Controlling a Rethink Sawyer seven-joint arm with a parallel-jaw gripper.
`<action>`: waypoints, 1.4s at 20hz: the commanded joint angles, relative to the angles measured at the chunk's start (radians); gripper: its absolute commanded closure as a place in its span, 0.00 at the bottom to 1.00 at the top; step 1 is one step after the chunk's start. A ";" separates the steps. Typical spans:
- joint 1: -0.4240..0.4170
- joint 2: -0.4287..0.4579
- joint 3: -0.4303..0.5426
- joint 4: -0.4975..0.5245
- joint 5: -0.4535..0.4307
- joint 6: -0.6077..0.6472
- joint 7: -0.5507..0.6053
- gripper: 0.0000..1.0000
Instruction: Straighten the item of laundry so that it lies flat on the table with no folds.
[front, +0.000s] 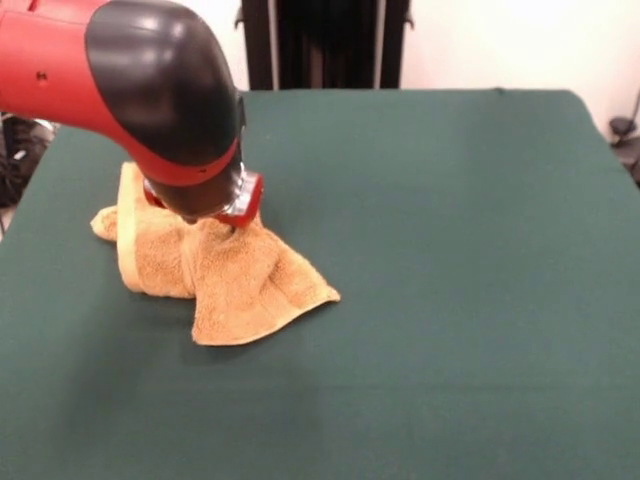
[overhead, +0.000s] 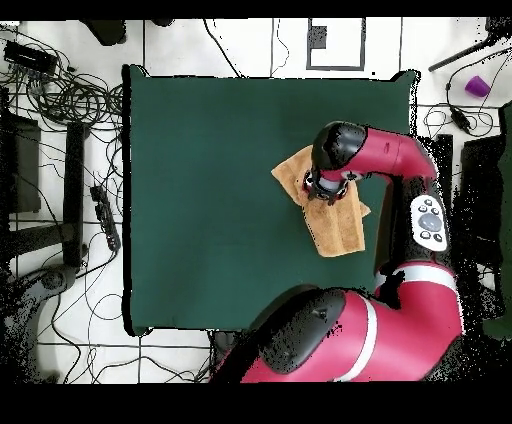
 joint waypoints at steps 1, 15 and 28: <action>0.080 0.045 0.068 -0.209 0.063 0.245 0.114 0.00; 0.107 0.271 0.231 -0.708 -0.019 0.579 -0.005 0.00; 0.098 0.000 0.098 -0.025 0.015 -0.384 0.125 0.00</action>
